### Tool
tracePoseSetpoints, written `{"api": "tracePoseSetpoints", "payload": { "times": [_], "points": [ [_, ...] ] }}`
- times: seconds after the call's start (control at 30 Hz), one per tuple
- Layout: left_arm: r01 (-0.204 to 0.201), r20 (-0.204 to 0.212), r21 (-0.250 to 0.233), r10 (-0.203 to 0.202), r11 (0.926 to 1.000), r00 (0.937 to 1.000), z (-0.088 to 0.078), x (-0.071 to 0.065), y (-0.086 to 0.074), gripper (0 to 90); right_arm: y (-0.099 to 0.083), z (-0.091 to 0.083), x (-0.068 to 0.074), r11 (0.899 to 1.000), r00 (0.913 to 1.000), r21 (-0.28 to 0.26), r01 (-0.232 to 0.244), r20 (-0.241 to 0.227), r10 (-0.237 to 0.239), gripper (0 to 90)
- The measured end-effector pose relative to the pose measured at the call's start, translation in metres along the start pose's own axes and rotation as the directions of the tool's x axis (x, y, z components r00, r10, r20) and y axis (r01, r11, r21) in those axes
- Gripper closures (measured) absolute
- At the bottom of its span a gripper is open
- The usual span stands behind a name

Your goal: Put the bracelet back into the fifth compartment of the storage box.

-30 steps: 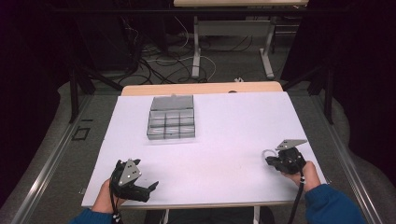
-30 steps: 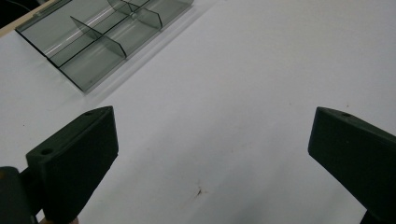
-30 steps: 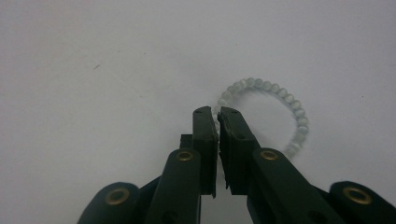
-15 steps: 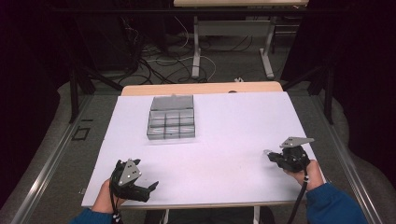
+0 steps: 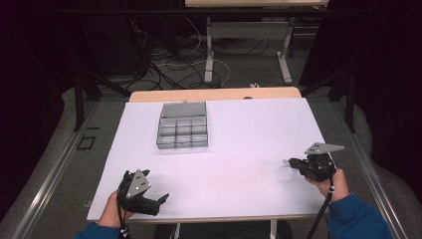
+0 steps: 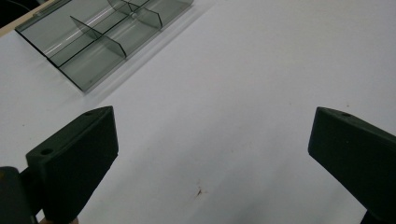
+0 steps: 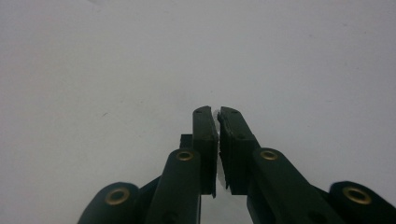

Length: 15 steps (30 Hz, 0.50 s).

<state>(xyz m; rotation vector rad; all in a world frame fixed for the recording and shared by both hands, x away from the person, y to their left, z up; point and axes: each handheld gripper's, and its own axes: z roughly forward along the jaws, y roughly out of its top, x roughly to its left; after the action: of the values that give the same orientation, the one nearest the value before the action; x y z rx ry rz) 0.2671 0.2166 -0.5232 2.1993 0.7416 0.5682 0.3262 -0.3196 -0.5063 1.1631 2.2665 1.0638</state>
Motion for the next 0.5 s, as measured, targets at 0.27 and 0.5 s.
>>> {"api": "tracePoseSetpoints", "payload": {
  "times": [0.27,0.5],
  "points": [
    [0.001,0.0,0.001,-0.001,1.0,1.0,0.0001,0.0001,0.0,1.2,0.0039,-0.006,-0.0009,1.0,1.0,-0.008,-0.004,0.006,0.004,85.4],
    [0.0,0.0,0.001,0.0,1.0,1.0,0.0,0.0001,0.0,1.2,0.0076,-0.0071,0.0025,1.0,1.0,-0.021,0.001,0.008,-0.001,85.4]
  ]
}}
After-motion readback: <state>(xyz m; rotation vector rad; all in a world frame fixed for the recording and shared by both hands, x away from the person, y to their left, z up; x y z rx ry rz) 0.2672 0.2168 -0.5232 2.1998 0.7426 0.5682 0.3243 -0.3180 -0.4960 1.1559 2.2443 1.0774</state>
